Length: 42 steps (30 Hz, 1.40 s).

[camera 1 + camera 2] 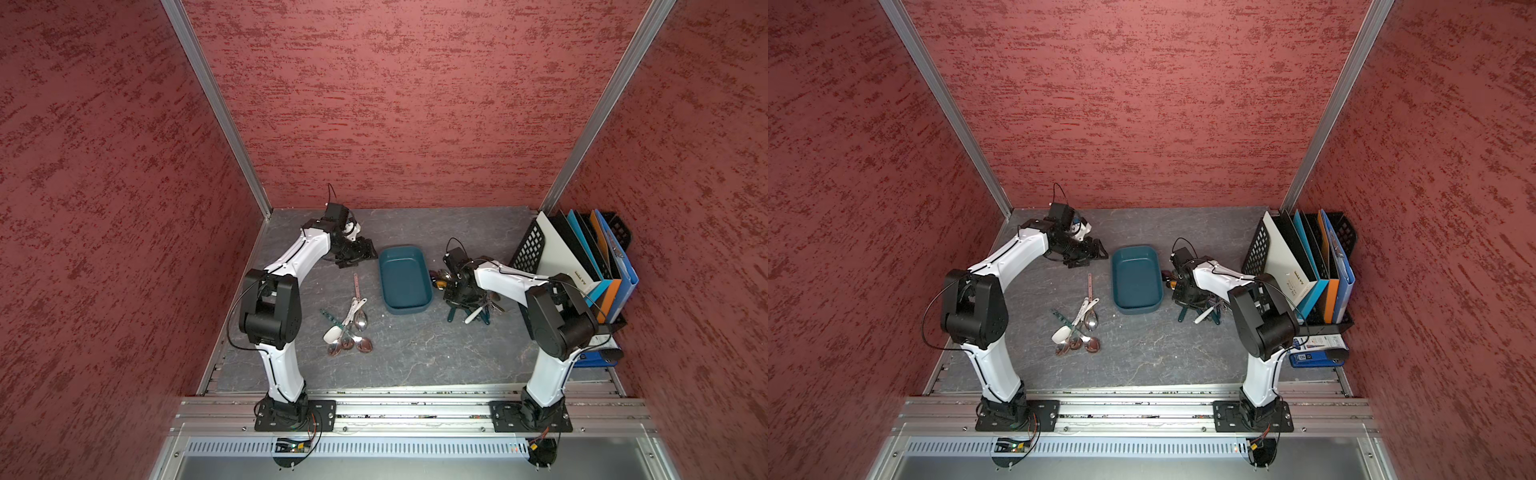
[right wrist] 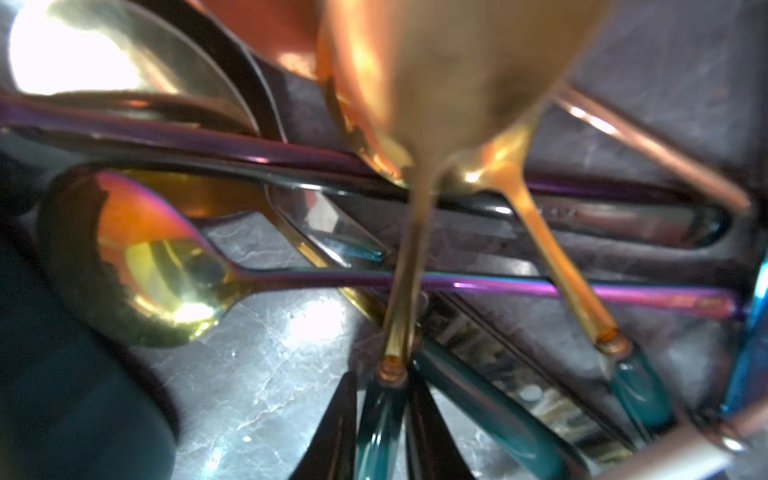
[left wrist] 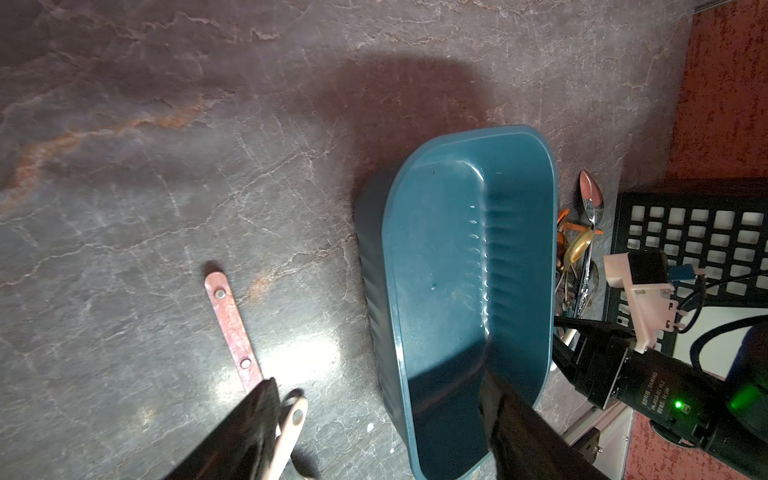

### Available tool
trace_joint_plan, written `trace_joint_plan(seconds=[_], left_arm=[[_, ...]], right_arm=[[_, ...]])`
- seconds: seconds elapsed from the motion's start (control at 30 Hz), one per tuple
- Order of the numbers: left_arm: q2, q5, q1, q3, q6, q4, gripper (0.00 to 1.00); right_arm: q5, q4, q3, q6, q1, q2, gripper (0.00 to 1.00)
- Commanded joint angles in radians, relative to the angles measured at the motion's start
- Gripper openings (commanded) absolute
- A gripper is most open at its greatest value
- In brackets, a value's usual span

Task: Put the spoon into the storage box
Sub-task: Pick up the spoon from the center of the board.

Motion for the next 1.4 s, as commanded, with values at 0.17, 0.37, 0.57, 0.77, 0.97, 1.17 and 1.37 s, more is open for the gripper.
trace_joint_plan(seconds=[0.17, 0.37, 0.57, 0.77, 0.97, 1.17, 1.37], left_arm=[[-0.028, 0.008, -0.013, 0.008, -0.014, -0.002, 0.80], [-0.028, -0.041, -0.027, 0.014, -0.040, -0.003, 0.80], [-0.061, -0.065, -0.020, -0.020, -0.084, 0.057, 0.81], [-0.088, -0.043, 0.003, -0.066, -0.127, 0.126, 0.81], [-0.118, -0.091, 0.009, -0.112, -0.162, 0.145, 0.81], [-0.148, -0.060, 0.044, -0.166, -0.208, 0.200, 0.81], [-0.180, -0.052, 0.055, -0.221, -0.217, 0.230, 0.81]], right_arm=[[-0.048, -0.009, -0.124, -0.040, 0.003, -0.004, 0.13], [-0.015, -0.004, -0.129, -0.099, 0.003, -0.071, 0.10], [-0.005, -0.051, -0.075, -0.141, 0.003, -0.142, 0.10], [-0.053, -0.075, -0.020, -0.158, 0.003, -0.189, 0.08], [-0.026, -0.210, 0.107, -0.198, 0.003, -0.190, 0.08], [-0.088, -0.227, 0.259, -0.252, 0.005, -0.155, 0.08], [-0.151, -0.251, 0.422, -0.302, 0.026, -0.043, 0.08]])
